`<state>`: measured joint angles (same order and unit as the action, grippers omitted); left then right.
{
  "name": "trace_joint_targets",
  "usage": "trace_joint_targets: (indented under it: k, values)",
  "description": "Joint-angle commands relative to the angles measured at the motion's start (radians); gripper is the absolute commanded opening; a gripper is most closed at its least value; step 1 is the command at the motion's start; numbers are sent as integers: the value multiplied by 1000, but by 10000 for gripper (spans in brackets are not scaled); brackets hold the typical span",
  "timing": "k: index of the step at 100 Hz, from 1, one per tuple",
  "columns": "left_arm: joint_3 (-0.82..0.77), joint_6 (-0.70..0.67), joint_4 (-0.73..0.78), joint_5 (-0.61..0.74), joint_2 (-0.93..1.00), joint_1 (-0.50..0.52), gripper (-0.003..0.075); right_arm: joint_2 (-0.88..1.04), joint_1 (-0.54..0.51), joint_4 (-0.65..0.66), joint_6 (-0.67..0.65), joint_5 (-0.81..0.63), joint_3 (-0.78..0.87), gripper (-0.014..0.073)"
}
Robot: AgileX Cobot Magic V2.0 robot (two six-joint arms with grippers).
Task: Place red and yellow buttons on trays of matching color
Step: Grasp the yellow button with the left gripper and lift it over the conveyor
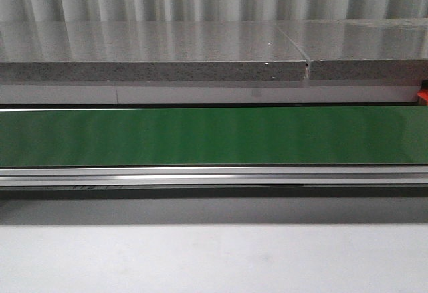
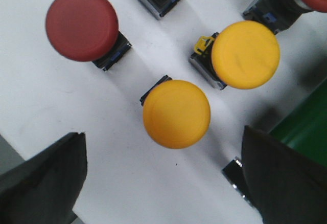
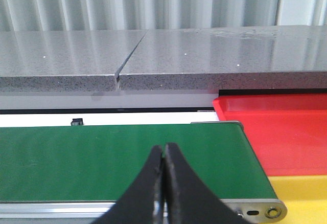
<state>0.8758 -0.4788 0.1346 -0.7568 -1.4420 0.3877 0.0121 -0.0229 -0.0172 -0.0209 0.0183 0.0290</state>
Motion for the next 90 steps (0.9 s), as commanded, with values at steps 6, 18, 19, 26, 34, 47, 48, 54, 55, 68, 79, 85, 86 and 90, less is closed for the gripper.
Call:
trace_joint_targets:
  k: [6,18,19,26,34,47,48,54,55,68,79,85,86,90]
  values:
    - [41,-6,-7,38,-13,3,599,9,-1,10,1,-78,-17,-69]
    - [41,-6,-7,43,-39,5,599,9,-1,10,1,-78,-17,-69]
    - [41,-6,-7,46,-41,5,599,9,-1,10,1,-78,-17,-69]
    - [41,-6,-7,50,-53,7,599,9,-1,10,1,-78,-17,-69]
    - [41,-6,-7,50,-64,7,588,9,-1,10,1,-78,-17,-69]
    - [41,-6,-7,46,-74,7,478,9,-1,10,1,-78,-17,-69]
    - [41,-6,-7,46,-74,7,470,9,-1,10,1,-78,-17,-69]
    - [41,-6,-7,46,-74,7,384,9,-1,10,1,-78,-17,-69]
    - [41,-6,-7,46,-74,7,374,9,-1,10,1,-78,-17,-69]
    - [41,-6,-5,42,-74,7,169,9,-1,10,1,-78,-17,-69]
    - [41,-6,-5,1,-74,5,1,9,-1,10,1,-78,-17,-69]
    - [41,-6,-5,-22,-64,5,-20,9,-1,10,1,-78,-17,-69]
    - [41,-6,-7,-28,-63,5,-21,9,-1,10,1,-78,-17,-69]
    - [41,-6,-7,-45,-44,5,-20,9,-1,10,1,-78,-17,-69]
